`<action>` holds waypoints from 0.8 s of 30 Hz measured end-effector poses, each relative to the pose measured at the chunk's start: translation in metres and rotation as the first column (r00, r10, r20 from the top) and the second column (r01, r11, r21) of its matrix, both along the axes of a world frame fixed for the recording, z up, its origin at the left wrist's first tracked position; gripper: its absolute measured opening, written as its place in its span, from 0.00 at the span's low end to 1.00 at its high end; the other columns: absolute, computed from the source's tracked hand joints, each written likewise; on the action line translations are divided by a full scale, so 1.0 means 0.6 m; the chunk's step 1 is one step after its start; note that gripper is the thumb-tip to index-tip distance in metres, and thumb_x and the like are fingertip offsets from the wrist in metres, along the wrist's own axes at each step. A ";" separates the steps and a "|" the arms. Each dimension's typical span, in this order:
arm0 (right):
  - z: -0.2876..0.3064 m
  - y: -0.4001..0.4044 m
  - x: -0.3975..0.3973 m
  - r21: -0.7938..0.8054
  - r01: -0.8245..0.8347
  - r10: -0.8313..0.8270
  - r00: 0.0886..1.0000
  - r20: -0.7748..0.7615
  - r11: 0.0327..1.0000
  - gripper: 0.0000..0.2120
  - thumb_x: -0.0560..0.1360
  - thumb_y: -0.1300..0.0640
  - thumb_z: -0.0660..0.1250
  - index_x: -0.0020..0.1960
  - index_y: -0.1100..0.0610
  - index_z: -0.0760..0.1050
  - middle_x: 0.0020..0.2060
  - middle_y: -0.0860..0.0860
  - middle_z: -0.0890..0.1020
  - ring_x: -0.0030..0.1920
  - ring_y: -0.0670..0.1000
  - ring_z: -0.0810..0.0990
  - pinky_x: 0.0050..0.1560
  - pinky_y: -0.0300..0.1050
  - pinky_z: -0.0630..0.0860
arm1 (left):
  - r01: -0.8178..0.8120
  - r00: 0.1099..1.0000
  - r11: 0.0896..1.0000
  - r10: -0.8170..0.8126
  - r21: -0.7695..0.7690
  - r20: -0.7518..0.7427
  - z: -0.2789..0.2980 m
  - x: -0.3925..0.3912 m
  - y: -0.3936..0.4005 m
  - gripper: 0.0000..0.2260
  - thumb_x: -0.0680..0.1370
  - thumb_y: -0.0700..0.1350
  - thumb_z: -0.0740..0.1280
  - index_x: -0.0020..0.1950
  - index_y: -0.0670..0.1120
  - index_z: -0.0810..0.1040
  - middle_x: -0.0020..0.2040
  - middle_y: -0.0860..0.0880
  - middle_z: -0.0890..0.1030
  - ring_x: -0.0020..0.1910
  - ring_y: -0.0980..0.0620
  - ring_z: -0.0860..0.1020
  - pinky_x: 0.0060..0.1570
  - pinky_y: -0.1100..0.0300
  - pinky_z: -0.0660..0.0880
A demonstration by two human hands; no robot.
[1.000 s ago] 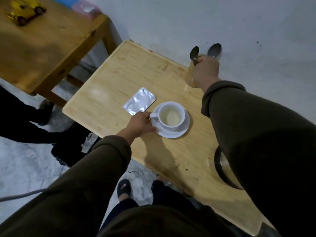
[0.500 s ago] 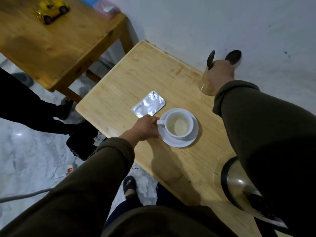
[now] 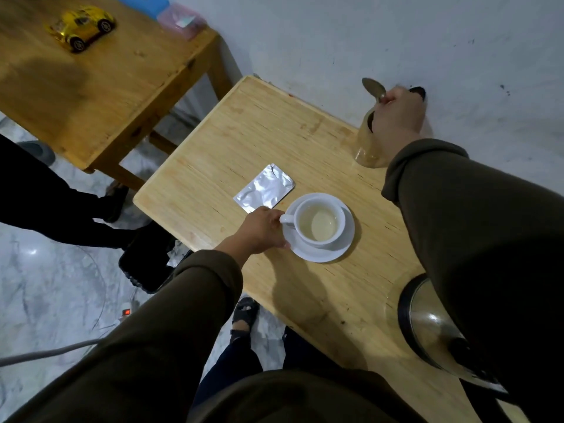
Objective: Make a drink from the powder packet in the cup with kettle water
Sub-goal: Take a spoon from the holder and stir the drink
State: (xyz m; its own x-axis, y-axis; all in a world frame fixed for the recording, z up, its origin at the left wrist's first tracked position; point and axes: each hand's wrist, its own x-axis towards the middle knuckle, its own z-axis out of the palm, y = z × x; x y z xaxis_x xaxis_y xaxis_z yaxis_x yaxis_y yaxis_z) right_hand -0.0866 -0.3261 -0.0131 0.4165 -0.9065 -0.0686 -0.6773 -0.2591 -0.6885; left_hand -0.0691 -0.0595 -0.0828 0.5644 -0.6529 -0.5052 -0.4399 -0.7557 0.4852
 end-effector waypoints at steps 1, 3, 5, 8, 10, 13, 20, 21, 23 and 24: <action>0.010 0.002 0.001 -0.005 0.019 -0.019 0.999 0.036 1.000 0.09 0.78 0.59 0.61 0.55 0.58 0.77 0.57 0.55 0.78 0.51 0.51 0.77 0.47 0.36 0.69 | 0.006 1.000 1.000 -0.006 0.006 -0.003 0.001 0.000 -0.001 0.17 0.65 0.45 0.76 0.51 0.42 0.80 0.48 0.40 0.81 0.53 0.41 0.77 0.46 0.56 0.70; 0.033 0.009 0.001 -0.037 0.043 -0.038 0.993 0.115 0.998 0.09 0.78 0.60 0.60 0.56 0.59 0.76 0.56 0.54 0.79 0.53 0.51 0.77 0.48 0.36 0.68 | 0.026 1.000 0.999 -0.026 0.034 0.004 0.003 0.001 -0.002 0.15 0.66 0.45 0.76 0.49 0.41 0.80 0.45 0.41 0.78 0.53 0.41 0.77 0.46 0.55 0.71; 0.056 0.017 -0.003 -0.062 0.054 -0.044 0.985 0.164 0.997 0.07 0.79 0.61 0.58 0.54 0.58 0.74 0.53 0.52 0.80 0.54 0.50 0.77 0.48 0.35 0.68 | 0.055 0.998 0.996 -0.057 0.076 0.022 0.003 0.002 -0.005 0.15 0.66 0.46 0.75 0.48 0.41 0.79 0.43 0.45 0.76 0.52 0.43 0.77 0.43 0.57 0.70; 0.088 0.035 -0.015 -0.081 0.086 -0.067 0.974 0.217 0.993 0.05 0.80 0.61 0.56 0.47 0.53 0.67 0.45 0.47 0.76 0.45 0.45 0.74 0.34 0.26 0.66 | 0.119 0.990 0.986 -0.127 0.119 0.062 0.001 0.003 -0.009 0.16 0.68 0.49 0.73 0.50 0.41 0.79 0.49 0.43 0.81 0.53 0.44 0.77 0.44 0.56 0.71; 0.105 0.052 -0.024 -0.075 0.135 -0.111 0.958 0.263 0.988 0.06 0.79 0.63 0.55 0.46 0.53 0.66 0.43 0.46 0.76 0.42 0.45 0.73 0.29 0.26 0.65 | 0.146 0.983 0.982 -0.157 0.122 0.090 -0.003 0.005 -0.008 0.17 0.69 0.50 0.72 0.52 0.41 0.79 0.51 0.44 0.82 0.54 0.45 0.78 0.42 0.58 0.69; 0.108 0.088 -0.041 -0.015 0.229 -0.210 0.917 0.339 0.973 0.09 0.77 0.65 0.55 0.49 0.57 0.73 0.41 0.47 0.78 0.42 0.47 0.77 0.36 0.32 0.73 | 0.172 0.979 0.980 -0.181 0.098 0.094 -0.004 0.007 -0.001 0.17 0.69 0.49 0.72 0.54 0.41 0.78 0.52 0.43 0.82 0.54 0.44 0.78 0.42 0.61 0.67; 0.056 0.222 -0.109 0.279 0.281 -0.363 0.879 0.310 0.918 0.15 0.72 0.66 0.63 0.54 0.50 0.70 0.48 0.54 0.82 0.39 0.52 0.83 0.41 0.47 0.81 | 0.360 0.921 0.932 -0.363 0.050 0.141 0.013 0.003 0.014 0.17 0.77 0.45 0.63 0.30 0.49 0.63 0.52 0.38 0.82 0.55 0.41 0.77 0.41 0.61 0.60; 0.050 0.241 -0.118 0.339 0.273 -0.385 0.864 0.324 0.900 0.16 0.72 0.67 0.63 0.52 0.49 0.70 0.47 0.54 0.82 0.36 0.50 0.82 0.38 0.44 0.80 | 0.377 0.913 0.925 -0.379 0.049 0.151 0.013 0.003 0.018 0.19 0.77 0.45 0.63 0.29 0.49 0.60 0.52 0.38 0.82 0.55 0.40 0.77 0.40 0.61 0.60; 0.045 0.274 -0.131 0.422 0.253 -0.400 0.864 0.307 0.871 0.11 0.73 0.68 0.63 0.45 0.52 0.73 0.41 0.54 0.83 0.33 0.48 0.81 0.36 0.42 0.79 | 0.414 0.892 0.909 -0.415 0.049 0.178 0.009 0.005 0.022 0.16 0.78 0.47 0.62 0.32 0.47 0.64 0.53 0.38 0.81 0.56 0.40 0.76 0.44 0.61 0.60; 0.044 0.287 -0.135 0.461 0.244 -0.406 0.865 0.295 0.853 0.09 0.74 0.67 0.64 0.43 0.54 0.75 0.38 0.55 0.83 0.33 0.48 0.81 0.37 0.42 0.80 | 0.425 0.887 0.904 -0.428 0.053 0.176 0.006 0.007 0.022 0.11 0.78 0.48 0.62 0.36 0.46 0.69 0.54 0.39 0.81 0.56 0.40 0.76 0.46 0.60 0.61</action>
